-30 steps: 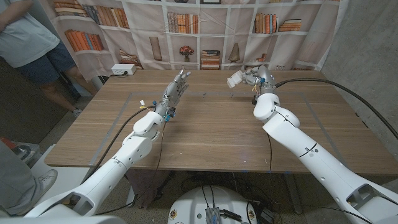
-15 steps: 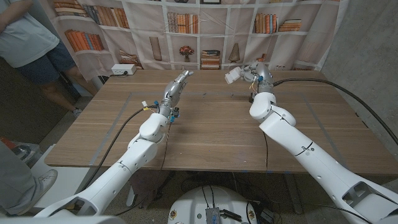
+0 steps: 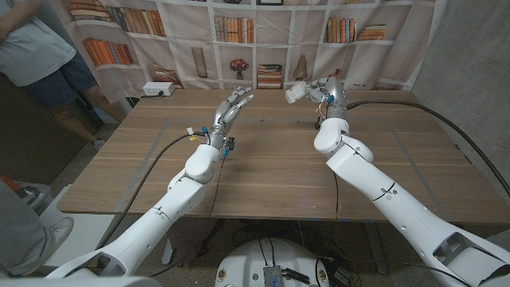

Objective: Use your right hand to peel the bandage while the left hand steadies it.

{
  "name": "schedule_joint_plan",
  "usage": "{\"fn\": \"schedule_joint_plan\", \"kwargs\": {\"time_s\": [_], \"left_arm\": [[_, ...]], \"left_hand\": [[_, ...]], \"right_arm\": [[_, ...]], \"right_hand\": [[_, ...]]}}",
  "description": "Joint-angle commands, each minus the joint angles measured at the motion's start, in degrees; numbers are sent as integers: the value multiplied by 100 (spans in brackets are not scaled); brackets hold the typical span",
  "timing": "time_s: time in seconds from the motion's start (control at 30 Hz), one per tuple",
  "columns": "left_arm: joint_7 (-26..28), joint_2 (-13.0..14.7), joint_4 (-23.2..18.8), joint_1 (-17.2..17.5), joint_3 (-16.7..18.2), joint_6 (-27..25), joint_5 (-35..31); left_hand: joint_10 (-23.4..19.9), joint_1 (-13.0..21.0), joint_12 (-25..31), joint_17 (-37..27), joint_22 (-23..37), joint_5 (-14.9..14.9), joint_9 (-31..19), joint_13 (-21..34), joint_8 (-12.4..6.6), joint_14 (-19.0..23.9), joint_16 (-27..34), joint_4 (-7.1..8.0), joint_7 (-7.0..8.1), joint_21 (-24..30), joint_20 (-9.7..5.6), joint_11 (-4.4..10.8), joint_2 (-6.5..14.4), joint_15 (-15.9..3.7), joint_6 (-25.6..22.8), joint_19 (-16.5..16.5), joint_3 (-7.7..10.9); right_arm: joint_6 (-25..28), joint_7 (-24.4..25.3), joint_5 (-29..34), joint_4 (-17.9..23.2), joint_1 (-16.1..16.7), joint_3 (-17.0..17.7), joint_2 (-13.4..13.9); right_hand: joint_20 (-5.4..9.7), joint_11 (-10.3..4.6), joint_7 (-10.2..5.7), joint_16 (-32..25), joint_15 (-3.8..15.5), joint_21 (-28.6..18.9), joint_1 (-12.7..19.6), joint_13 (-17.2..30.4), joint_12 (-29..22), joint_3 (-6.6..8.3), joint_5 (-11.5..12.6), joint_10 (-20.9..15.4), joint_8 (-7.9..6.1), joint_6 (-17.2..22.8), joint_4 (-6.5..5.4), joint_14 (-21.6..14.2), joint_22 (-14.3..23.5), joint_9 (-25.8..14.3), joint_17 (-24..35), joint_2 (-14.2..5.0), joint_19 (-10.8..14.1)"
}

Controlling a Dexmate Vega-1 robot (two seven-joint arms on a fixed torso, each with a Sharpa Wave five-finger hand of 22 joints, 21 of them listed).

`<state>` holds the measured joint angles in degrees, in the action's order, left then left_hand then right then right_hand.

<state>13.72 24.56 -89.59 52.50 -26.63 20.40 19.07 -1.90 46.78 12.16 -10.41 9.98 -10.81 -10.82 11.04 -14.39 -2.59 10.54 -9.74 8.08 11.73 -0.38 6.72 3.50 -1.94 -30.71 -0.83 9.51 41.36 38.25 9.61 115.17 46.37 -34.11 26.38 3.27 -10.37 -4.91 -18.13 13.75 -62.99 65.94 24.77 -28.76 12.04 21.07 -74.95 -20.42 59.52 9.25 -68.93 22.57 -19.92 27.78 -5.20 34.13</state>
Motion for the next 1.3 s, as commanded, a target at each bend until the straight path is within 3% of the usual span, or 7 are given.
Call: {"fn": "schedule_joint_plan", "kwargs": {"time_s": [0.03, 0.13, 0.3, 0.5, 0.87, 1.2, 1.3], "left_arm": [[459, -91, 47, -85, -217, 74, -830], [397, -158, 44, -91, -199, 2, -641], [705, -234, -25, -58, -188, -125, -851], [1014, -251, -7, -71, -158, -173, -1155], [905, -208, -236, 17, -233, -442, -1030], [649, -251, -236, -2, -359, -346, -870], [539, -236, -239, -11, -382, -341, -799]], "left_hand": [[116, 117, -49, -19, 39, 7, -42, 33, -25, -31, 17, 18, -115, -13, 100, -58, -9, -264, -71, -20, 57], [168, 125, -53, -41, 44, 1, -60, 41, -29, -74, 18, 84, -30, -14, 134, -89, 41, -237, -130, -9, 71], [187, 119, -33, -56, 50, 1, -82, 49, -30, -107, 28, 146, -184, -10, 144, -111, 41, -219, -214, 3, 55], [170, 87, -15, -61, 53, 6, -87, 51, -44, -99, 41, 181, -232, 0, 129, -43, 8, -259, -310, -15, 22], [113, -7, 19, -64, 58, -1, -79, 49, -3, -117, 46, 266, -585, 8, 168, -113, -12, -186, -463, -30, -48], [100, 19, 25, -61, 59, 1, -65, 44, -67, -146, 42, 262, -638, 6, 160, -101, -31, -193, -862, -18, -67], [83, 72, 30, -65, 60, -10, -63, 44, 19, -144, 48, 260, -606, 6, 197, -120, 50, -168, -722, -13, -23]], "right_arm": [[-139, 145, 81, 51, 92, -87, -59], [-226, 93, 43, 83, 125, -91, -51], [-365, 106, 73, 98, 168, -89, -24], [-496, 157, 170, 139, 224, -92, 14], [-792, 225, 435, 110, 280, -167, 43], [-885, 163, 573, 32, 286, -211, -9], [-928, 149, 575, 25, 308, -200, -30]], "right_hand": [[524, 4, 8, 18, -7, -50, 25, 1, 28, 40, 40, -53, 0, 82, -6, -77, -8, -11, 21, 58, -23], [529, 1, 9, 21, -9, -66, 18, 8, 30, 43, 49, -53, 6, 77, -11, -82, -14, -6, 25, 59, -35], [527, -11, 2, 30, -9, -87, 11, 24, 32, 47, 60, -44, 16, 68, -15, -81, -22, 1, 30, 63, -49], [537, -19, -11, 43, -9, -120, 1, 32, 40, 55, 76, -43, 29, 55, -22, -80, -35, 9, 38, 66, -71], [550, -28, -20, 67, -6, -187, -15, 43, 62, 69, 106, -32, 44, 56, -27, -75, -63, 24, 55, 76, -100], [557, -33, -12, 83, -5, -248, -29, 55, 82, 82, 128, -24, 54, 51, -31, -82, -93, 27, 76, 84, -131], [558, -35, -29, 90, -4, -268, -31, 48, 91, 86, 135, -32, 52, 56, -29, -81, -104, 25, 83, 91, -142]]}}
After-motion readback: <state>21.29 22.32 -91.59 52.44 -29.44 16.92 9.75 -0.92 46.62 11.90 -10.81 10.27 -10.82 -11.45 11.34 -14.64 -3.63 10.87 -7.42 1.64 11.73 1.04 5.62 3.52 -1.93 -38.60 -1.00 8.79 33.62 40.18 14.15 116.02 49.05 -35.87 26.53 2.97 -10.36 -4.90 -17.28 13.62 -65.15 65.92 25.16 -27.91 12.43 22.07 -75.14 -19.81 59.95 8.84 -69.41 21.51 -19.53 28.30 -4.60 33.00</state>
